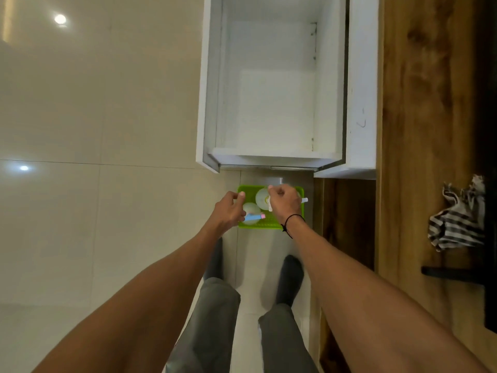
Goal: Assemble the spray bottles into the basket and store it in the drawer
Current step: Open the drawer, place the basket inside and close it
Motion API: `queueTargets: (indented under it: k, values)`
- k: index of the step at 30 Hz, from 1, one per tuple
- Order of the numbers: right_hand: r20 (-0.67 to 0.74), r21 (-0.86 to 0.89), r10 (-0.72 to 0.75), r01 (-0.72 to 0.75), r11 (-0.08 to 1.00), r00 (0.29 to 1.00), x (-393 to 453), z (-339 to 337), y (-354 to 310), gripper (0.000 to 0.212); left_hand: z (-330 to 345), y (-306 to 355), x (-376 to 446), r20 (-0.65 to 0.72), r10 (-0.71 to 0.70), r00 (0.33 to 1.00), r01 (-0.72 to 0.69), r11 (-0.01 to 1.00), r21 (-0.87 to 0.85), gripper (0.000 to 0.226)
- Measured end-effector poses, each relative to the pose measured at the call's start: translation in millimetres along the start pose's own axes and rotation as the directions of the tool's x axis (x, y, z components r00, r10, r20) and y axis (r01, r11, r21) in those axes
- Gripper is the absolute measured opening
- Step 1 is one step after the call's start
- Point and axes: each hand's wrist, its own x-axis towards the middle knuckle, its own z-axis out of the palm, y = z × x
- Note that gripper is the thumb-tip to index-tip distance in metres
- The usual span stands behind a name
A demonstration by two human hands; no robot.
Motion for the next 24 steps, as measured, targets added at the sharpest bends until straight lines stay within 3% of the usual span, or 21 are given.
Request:
queueTargets:
  k: [6, 9, 11, 15, 20, 24]
  values:
    - [-0.261, -0.043, 0.039, -0.052, 0.998, 0.964, 18.1, -18.0, 52.4, 0.019, 20.5, -32.4, 36.1, -0.114, 0.03, 0.993, -0.004, 0.976, 0.218, 0.044]
    - [-0.301, -0.062, 0.032, -0.053, 0.997, 0.953, 31.3, -25.9, 75.9, 0.009, 24.8, -47.3, 55.7, -0.174, 0.039, 0.984, 0.003, 0.972, 0.237, 0.049]
    - [-0.299, -0.044, 0.061, -0.078, 0.996, 0.952, 44.9, -27.3, 89.9, 0.017, 29.6, -55.6, 69.8, -0.184, 0.008, 0.983, 0.031, 0.978, 0.206, 0.055]
    - [-0.219, -0.015, 0.111, -0.117, 0.993, 0.969, 82.6, -17.8, 116.6, 0.043, 42.6, -69.3, 97.3, -0.163, -0.077, 0.983, 0.097, 0.989, 0.113, 0.063]
    - [0.027, 0.057, 0.19, -0.191, 0.98, 0.981, 126.4, -6.9, 144.1, 0.078, 55.4, -85.4, 130.4, -0.113, -0.13, 0.985, 0.137, 0.989, 0.054, 0.074]
    - [0.117, 0.01, 0.21, -0.213, 0.977, 0.971, 152.5, -0.3, 166.8, 0.085, 63.0, -102.2, 158.5, -0.086, -0.169, 0.982, 0.175, 0.982, 0.067, 0.079]
